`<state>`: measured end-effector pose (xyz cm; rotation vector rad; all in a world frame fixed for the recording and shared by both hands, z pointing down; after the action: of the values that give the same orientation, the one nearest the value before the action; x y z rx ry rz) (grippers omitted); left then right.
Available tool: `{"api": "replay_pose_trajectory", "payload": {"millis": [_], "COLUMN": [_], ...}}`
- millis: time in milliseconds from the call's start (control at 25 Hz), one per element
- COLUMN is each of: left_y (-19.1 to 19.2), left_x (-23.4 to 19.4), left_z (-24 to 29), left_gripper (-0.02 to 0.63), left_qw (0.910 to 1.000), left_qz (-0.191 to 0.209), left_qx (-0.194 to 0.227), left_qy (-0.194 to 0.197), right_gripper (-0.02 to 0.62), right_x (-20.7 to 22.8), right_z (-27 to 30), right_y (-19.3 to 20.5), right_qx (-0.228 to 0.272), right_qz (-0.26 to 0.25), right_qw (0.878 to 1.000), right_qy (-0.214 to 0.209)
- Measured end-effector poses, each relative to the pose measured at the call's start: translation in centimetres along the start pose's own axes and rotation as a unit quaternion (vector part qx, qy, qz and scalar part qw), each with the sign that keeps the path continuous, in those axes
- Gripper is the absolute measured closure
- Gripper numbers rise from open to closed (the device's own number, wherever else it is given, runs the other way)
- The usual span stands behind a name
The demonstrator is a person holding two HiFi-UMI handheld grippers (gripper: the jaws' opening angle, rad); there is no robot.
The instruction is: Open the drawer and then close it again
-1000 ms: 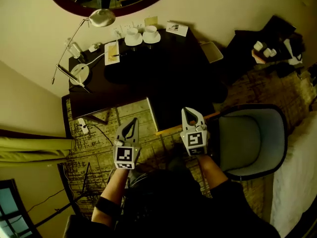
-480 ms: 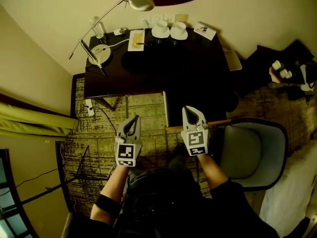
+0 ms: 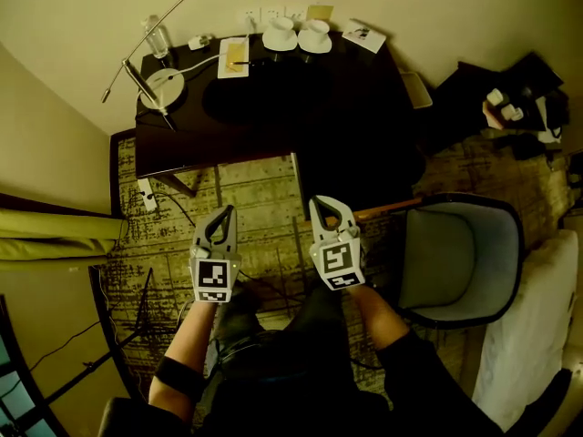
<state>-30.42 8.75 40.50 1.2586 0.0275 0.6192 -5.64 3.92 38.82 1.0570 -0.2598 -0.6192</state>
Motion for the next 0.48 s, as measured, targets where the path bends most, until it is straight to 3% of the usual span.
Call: {"api": "replay_pose_trajectory", "payload": {"millis": [160,280,480], "left_y": [1.0,3.1,8.7], "left_x": [0.9,1.6,3.1], "left_z": [0.8,2.3,6.3], "left_gripper": [0.567,0.531,0.471], "left_qw": [0.9992,0.9964,0.9843], "left_qz": [0.036,0.074,0.146], "left_qx": [-0.015,-0.035,-0.075], "left_qy": [-0.002,-0.021,-0.064], "right_gripper": [0.591,0.592,0.592], "right_x": [-0.7,-1.3,-2.3], "right_z": [1.5,3.8,7.9], "right_y": [1.3,2.6,5.8], "right_qx": [-0.01,-0.004,0.008], "right_qz": [-0.035,-0.034,-0.028], "right_qw": [0.999,0.997,0.991], "right_qy": [-0.04,-0.075,-0.132]}}
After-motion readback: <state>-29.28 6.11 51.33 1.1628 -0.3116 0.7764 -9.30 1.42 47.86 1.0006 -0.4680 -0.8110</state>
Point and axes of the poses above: the fingertips, and each gripper's own axes: z forward along the fingers, x to its right, y out of its underside, the point moved 10 cm from there along -z, backward along the fingers, and after that the axes turned 11 degrees about z, right-handed, at the moved point
